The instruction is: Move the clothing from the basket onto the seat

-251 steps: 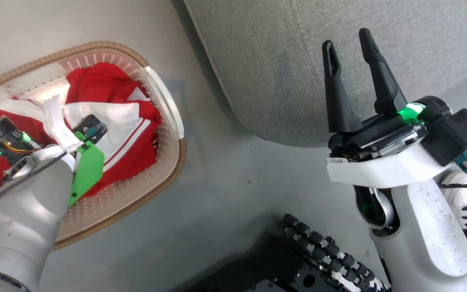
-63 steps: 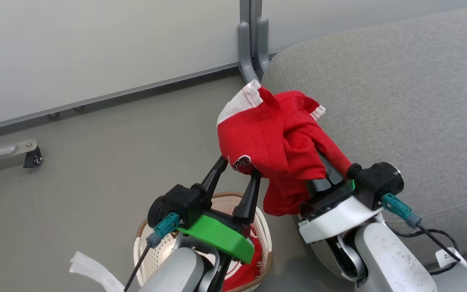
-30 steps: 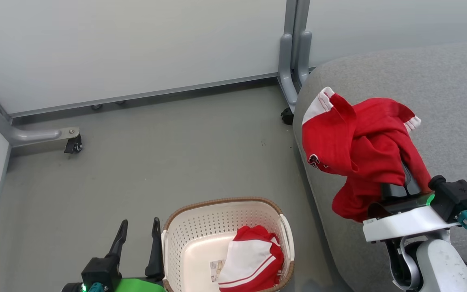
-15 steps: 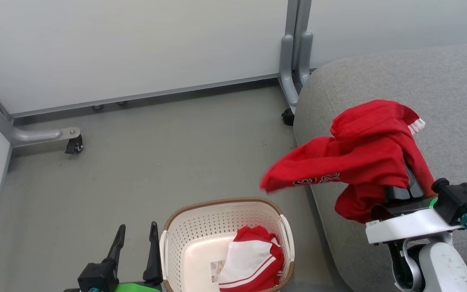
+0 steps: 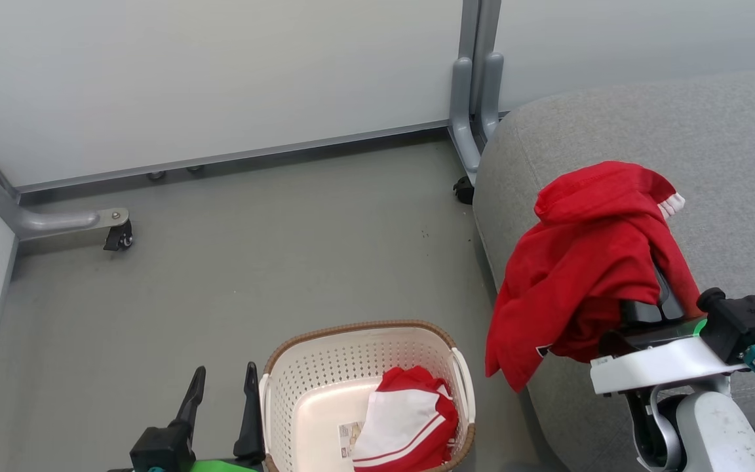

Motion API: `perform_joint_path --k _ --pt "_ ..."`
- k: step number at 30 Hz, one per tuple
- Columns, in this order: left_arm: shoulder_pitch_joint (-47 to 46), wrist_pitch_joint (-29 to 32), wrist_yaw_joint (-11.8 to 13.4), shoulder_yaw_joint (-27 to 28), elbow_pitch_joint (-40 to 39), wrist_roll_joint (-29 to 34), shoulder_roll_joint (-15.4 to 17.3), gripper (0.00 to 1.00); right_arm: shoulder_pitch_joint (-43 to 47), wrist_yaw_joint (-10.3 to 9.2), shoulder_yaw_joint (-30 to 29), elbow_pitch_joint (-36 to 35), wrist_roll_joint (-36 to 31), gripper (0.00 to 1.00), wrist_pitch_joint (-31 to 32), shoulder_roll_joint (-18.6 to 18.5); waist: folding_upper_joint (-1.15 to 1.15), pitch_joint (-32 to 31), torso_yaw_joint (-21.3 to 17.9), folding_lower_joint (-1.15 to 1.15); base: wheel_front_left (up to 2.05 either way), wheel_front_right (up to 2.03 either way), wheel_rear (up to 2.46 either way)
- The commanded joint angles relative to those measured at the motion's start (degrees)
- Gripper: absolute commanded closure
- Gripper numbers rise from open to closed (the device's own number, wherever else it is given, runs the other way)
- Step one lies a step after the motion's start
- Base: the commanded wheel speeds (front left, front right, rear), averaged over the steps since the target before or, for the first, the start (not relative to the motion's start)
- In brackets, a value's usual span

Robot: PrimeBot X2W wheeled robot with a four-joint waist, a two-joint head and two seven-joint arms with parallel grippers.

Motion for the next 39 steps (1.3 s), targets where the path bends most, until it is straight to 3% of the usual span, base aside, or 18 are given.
perform_joint_path --k 1,12,30,39 --pt "0.81 0.03 0.18 0.05 0.20 0.36 0.12 0.00 -0.37 -0.02 0.07 -0.10 0.17 1.00 -0.18 -0.08 0.00 0.01 0.03 0.00 0.00 0.00 0.00" --pt "0.58 0.03 0.24 0.09 -0.31 0.08 0.12 0.00 -1.18 -0.02 0.31 -0.49 -0.16 1.00 -0.18 -0.99 0.00 0.62 -3.12 0.00 0.00 0.00 0.00" --pt "-3.83 0.03 0.50 -1.69 -0.65 0.70 0.14 0.00 -2.79 -0.02 -3.20 -1.51 -0.68 1.00 -0.18 -2.08 0.00 3.99 -19.95 0.00 0.00 0.00 0.00" --pt "-5.20 0.03 0.02 -2.93 -0.54 1.10 0.15 0.00 -2.25 -0.02 -5.10 -1.81 -0.88 1.00 -0.18 -1.84 0.00 5.12 -26.21 0.00 0.00 0.00 0.00"
